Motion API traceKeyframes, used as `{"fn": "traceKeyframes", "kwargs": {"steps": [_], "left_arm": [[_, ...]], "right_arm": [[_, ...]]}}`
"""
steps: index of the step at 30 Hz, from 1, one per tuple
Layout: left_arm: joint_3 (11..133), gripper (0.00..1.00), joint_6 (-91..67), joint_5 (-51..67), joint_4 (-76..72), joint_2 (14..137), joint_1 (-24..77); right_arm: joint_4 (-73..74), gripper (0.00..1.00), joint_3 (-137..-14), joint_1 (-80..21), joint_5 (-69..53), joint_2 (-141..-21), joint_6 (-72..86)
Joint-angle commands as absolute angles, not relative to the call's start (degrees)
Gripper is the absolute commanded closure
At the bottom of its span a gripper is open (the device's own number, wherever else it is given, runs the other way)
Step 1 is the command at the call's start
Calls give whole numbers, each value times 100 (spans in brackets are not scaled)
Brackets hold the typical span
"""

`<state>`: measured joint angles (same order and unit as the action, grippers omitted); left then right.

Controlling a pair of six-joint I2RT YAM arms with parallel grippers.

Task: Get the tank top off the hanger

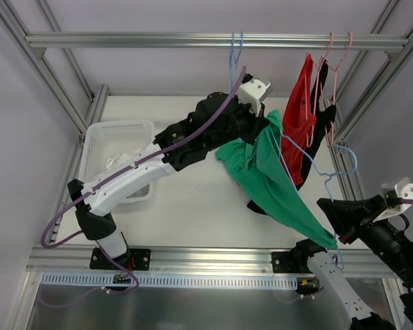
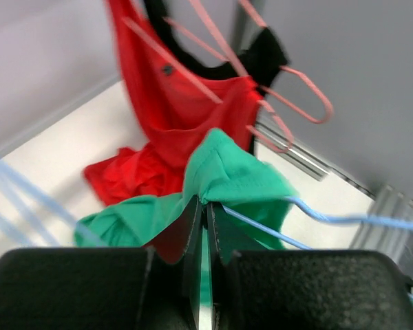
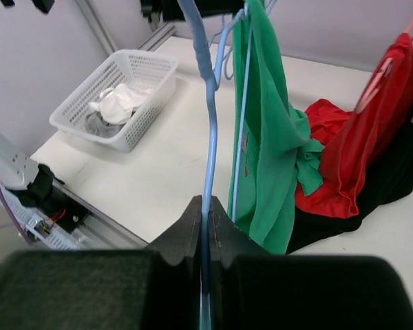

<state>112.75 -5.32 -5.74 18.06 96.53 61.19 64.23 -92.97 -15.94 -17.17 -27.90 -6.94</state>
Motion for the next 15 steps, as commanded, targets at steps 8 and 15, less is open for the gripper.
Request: {"fn": "traceKeyframes", "kwargs": {"steps": [8, 15], "left_arm": [[9794, 100, -1090, -3534, 1652, 7657, 6187], [7807, 100, -1160, -857, 1617, 6050, 6187]], "right_arm": [[6742, 100, -9097, -2013, -3593, -1688, -1257], [2845, 100, -7518, -1978, -4105, -1362, 383]]}}
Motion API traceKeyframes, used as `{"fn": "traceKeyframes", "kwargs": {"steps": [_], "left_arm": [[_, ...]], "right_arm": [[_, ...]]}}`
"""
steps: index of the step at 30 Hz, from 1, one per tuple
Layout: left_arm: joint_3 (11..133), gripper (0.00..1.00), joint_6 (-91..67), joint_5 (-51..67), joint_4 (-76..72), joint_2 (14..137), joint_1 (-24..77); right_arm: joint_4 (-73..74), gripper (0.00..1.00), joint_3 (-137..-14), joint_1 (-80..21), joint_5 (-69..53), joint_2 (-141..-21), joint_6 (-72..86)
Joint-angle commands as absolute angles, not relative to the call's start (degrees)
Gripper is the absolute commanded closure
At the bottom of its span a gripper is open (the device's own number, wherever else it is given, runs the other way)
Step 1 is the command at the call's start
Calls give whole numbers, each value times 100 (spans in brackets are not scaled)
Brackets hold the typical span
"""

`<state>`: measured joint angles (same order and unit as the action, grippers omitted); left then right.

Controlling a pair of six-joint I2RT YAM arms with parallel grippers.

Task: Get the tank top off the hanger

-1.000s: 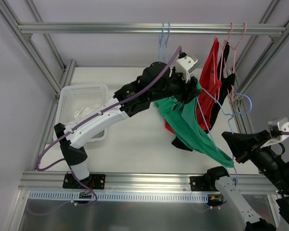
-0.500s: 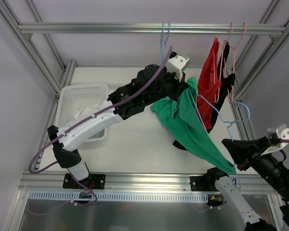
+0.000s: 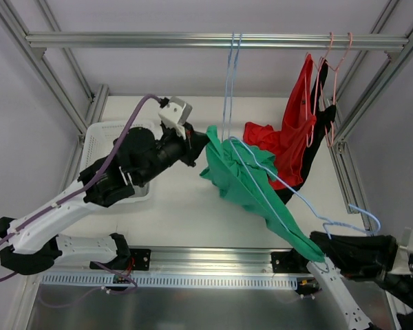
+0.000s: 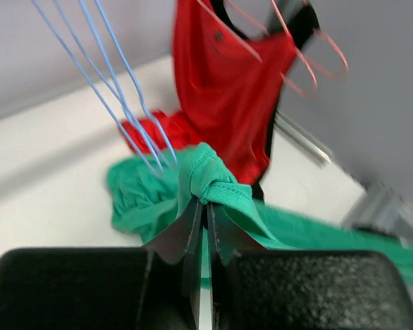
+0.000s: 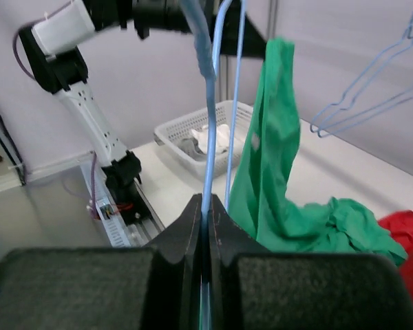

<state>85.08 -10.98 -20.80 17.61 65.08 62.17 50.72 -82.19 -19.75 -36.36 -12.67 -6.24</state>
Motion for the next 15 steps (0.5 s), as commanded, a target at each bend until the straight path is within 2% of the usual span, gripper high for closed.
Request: {"fn": "traceKeyframes", "kwargs": {"steps": [1, 3, 4, 6, 7, 9, 10, 12, 13, 15], "left_arm": [[7578, 100, -1134, -426, 1556, 5925, 6187], [6823, 100, -1177, 522, 1503, 5531, 6187], [6577, 100, -1221, 667, 1451, 5424, 6187], [5830, 100, -1475, 721, 1433, 5152, 6187], [5610, 100, -1581, 721, 1407, 5089, 6187], [4950, 100, -1861, 747, 1301, 4984, 6187], [4618, 100, -1968, 564, 1283, 4975, 6187], [4352, 100, -2204, 230, 1283, 4957, 6187], [4142, 100, -2319, -320, 1292, 4948, 6187], [3973, 100, -2636, -789, 1309, 4852, 6187]], "right_arm": [[1516, 100, -7236, -1951, -3957, -1397, 648], [7, 100, -6349, -1820, -3693, -1520, 1497], [-1662, 100, -6041, -1785, -3204, -1738, 1799], [-3463, 100, -5241, -1732, -2292, -2081, 2483], [-4899, 100, -5073, -1723, -1894, -2292, 2618], [-5797, 100, -5114, -1723, -1121, -3003, 2262], [-5975, 100, -5263, -1731, -960, -3206, 1937], [-5287, 100, -5963, -1731, -774, -3550, 1252], [-3699, 100, -6272, -1731, -704, -3577, 587], [-1926, 100, -6652, -1731, -555, -3516, 178]]}}
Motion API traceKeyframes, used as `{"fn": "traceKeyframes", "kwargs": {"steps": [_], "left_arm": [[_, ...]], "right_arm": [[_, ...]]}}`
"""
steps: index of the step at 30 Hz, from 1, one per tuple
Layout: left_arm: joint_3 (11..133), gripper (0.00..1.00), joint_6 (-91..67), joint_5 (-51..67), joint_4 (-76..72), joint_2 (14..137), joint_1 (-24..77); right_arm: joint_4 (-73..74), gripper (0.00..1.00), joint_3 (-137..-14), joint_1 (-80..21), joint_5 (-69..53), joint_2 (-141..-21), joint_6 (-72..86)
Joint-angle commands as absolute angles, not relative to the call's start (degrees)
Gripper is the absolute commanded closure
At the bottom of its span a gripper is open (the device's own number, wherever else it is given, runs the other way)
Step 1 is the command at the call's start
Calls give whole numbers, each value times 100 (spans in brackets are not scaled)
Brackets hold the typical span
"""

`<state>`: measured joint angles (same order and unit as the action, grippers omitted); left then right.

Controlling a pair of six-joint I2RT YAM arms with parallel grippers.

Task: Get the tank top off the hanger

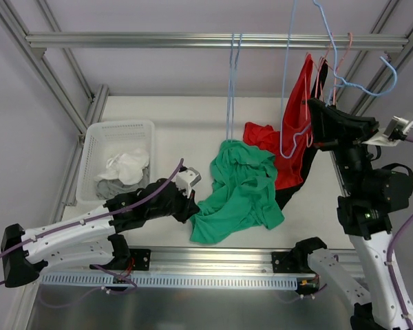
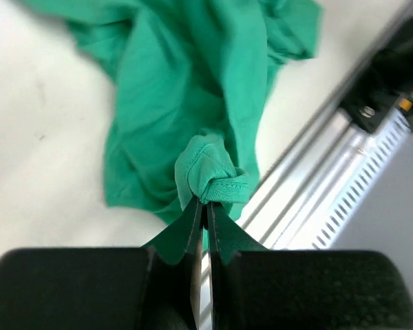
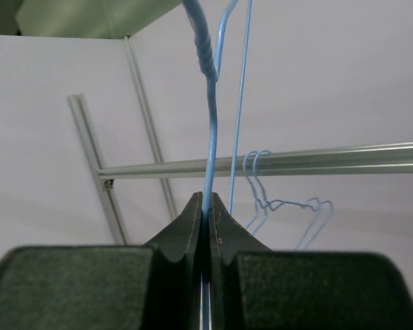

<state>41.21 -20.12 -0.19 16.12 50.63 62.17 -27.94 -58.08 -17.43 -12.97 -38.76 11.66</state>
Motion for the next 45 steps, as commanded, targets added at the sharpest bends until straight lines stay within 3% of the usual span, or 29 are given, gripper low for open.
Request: {"fn": "traceKeyframes", "kwargs": {"steps": [1, 4, 6, 9, 11, 13, 14, 15, 17, 19, 26, 32, 37, 43, 44, 45], "left_arm": [[3868, 100, -2741, -1130, 1301, 4825, 6187], [3849, 100, -2891, -1528, 1327, 4790, 6187], [3920, 100, -2883, -1862, 1467, 4772, 6187], [4148, 100, -2839, -2276, 1634, 4772, 6187], [4253, 98, -2699, -2364, 1643, 4894, 6187], [4498, 89, -2532, -2295, 1643, 5122, 6187], [4587, 83, -2479, -2294, 1644, 5194, 6179], [4736, 64, -2470, -2207, 1670, 5264, 6187], [4816, 42, -2479, -2101, 1661, 5326, 6187], [4852, 2, -2496, -1952, 1679, 5300, 6187], [4764, 1, -2241, -1205, 1723, 5256, 6187], [4798, 1, -2373, -1178, 1714, 5633, 6187], [5202, 1, -2399, -1266, 1714, 6291, 6205], [5896, 1, -2426, -1520, 1714, 7283, 6205], [6115, 1, -2426, -1521, 1696, 7434, 6205], [6239, 1, -2417, -1477, 1688, 7627, 6205]], "right_arm": [[-1585, 100, -6601, -1740, -502, -3420, 132], [-401, 100, -6135, -1740, -588, -2831, 53], [1490, 100, -6353, -1731, -651, -2699, -97], [2974, 100, -6627, -1740, -703, -2794, -18], [3207, 100, -6618, -1731, -677, -2943, -17], [3313, 100, -6853, -1740, -746, -3424, -18], [3313, 100, -7021, -1740, -773, -3654, -44], [3366, 100, -7231, -1732, -765, -4204, -79], [3427, 100, -8028, -1749, -651, -4787, -149], [3445, 100, -8575, -1810, -580, -5358, -307], [3875, 100, -10931, -2127, -132, -7862, -756], [4016, 100, -12260, -2514, 483, -9069, -985], [4052, 100, -12130, -2566, 546, -9545, -915], [3946, 100, -11435, -2566, 309, -9238, -853], [3929, 96, -11234, -2566, 238, -9133, -826], [3903, 83, -11085, -2566, 159, -9001, -757]]}}
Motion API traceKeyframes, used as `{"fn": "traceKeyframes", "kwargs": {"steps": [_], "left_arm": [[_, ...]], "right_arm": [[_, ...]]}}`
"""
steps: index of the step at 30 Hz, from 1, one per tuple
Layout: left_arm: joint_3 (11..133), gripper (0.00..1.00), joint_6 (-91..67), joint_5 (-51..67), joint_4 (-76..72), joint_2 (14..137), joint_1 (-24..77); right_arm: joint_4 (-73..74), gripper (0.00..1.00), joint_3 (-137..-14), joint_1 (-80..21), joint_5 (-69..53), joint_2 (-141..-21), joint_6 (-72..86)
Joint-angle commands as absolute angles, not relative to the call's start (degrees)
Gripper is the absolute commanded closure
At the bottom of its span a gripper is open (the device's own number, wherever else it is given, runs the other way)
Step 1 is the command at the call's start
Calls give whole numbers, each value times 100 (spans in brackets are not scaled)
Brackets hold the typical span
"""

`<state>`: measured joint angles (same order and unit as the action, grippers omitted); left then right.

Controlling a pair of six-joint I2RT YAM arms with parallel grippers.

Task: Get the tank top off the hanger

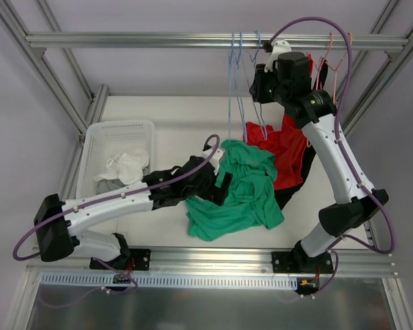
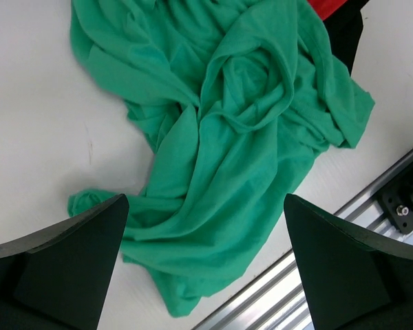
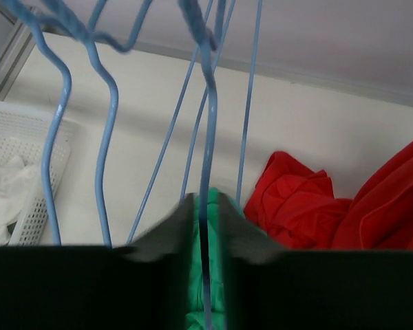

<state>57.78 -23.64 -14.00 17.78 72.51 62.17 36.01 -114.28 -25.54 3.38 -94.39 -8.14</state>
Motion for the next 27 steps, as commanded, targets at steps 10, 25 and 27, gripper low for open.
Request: {"fn": "traceKeyframes", "kwargs": {"steps": [10, 25, 27], "left_arm": [[7619, 1, -2558, -1450, 1643, 10369, 6205], [6602, 100, -4077, -2626, 2098, 9534, 6021], [6451, 100, -4253, -3117, 2424, 8611, 5942]], "right_arm": [[3815, 1, -8721, -2523, 44, -5883, -651], [4121, 0, -7647, -2531, -36, -2857, -686], [4122, 1, -7542, -2522, -35, -2743, -712]]}}
